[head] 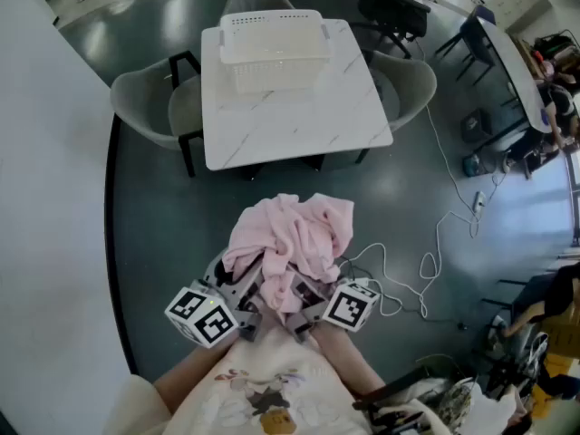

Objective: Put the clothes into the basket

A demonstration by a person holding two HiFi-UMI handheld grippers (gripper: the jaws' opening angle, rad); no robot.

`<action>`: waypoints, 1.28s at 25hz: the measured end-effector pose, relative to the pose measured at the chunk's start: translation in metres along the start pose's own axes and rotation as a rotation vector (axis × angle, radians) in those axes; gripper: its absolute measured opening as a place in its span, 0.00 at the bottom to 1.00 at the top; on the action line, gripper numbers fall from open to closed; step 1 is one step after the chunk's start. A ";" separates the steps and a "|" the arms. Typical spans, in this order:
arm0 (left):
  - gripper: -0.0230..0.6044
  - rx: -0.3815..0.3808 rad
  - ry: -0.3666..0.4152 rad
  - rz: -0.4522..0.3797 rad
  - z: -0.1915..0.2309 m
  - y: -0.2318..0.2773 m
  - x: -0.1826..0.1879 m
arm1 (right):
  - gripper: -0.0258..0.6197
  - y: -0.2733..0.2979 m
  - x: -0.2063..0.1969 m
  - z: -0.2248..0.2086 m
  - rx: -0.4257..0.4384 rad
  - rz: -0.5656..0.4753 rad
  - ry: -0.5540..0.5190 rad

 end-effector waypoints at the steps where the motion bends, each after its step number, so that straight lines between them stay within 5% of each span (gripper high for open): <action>1: 0.50 0.003 -0.004 0.005 0.000 0.001 -0.003 | 0.65 -0.002 0.000 -0.002 -0.004 0.005 0.004; 19: 0.50 -0.005 0.019 0.012 -0.007 -0.009 0.004 | 0.65 -0.003 -0.007 0.010 0.033 0.000 0.058; 32: 0.50 0.005 -0.035 -0.007 0.017 -0.039 0.004 | 0.65 0.013 -0.039 0.013 0.000 0.021 0.073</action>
Point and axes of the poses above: the fingertips, and each gripper's own axes: y forward along the fingers, z to its left, x out of its top, the point moved 2 cm from there along -y, backward along the fingers, and after that the axes turned 2 degrees about -x, right-handed, at the moved point
